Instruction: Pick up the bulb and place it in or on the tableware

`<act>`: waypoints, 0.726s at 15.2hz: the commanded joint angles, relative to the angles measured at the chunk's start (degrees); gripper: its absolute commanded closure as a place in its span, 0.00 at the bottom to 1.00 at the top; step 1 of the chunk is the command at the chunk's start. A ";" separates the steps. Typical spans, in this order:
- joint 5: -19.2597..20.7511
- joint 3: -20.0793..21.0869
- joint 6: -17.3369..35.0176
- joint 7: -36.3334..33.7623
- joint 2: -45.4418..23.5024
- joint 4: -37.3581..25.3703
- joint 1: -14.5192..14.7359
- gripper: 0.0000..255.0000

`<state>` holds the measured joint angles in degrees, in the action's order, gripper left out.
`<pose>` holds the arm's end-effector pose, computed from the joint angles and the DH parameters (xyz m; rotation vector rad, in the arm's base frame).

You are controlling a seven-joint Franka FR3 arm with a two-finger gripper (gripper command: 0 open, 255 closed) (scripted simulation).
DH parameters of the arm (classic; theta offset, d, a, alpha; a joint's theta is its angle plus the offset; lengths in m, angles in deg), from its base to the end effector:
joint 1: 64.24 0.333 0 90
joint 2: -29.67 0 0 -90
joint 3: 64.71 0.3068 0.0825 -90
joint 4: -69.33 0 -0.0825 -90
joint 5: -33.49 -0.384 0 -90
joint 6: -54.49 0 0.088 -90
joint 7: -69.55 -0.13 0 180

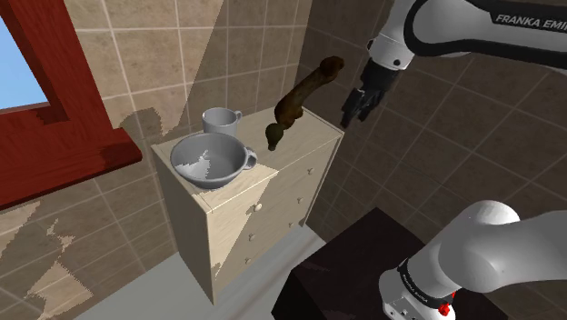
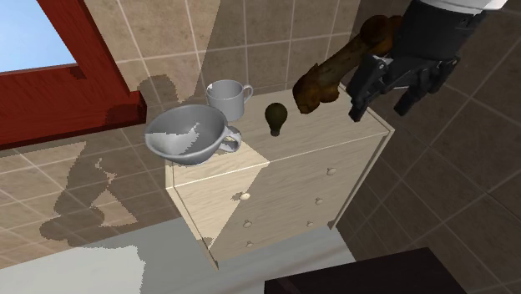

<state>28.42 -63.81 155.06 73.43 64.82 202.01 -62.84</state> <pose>0.3765 0.0258 0.5380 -3.0597 -0.1398 -0.0831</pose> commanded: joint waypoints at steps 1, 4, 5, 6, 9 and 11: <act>-0.17 1.33 1.68 -0.37 -4.36 -2.36 0.84 0.00; -0.01 3.20 3.59 -0.91 -10.78 -6.38 1.85 0.00; 0.13 3.80 4.11 -1.12 -12.92 -7.83 2.18 0.00; 0.32 4.41 4.57 -1.35 -15.07 -9.35 2.48 0.00; 1.16 6.19 5.58 -2.13 -21.53 -14.24 3.38 0.00; 1.96 7.31 5.95 -2.73 -25.88 -17.81 4.02 0.00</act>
<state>30.00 -57.14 160.63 71.08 41.18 185.89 -59.19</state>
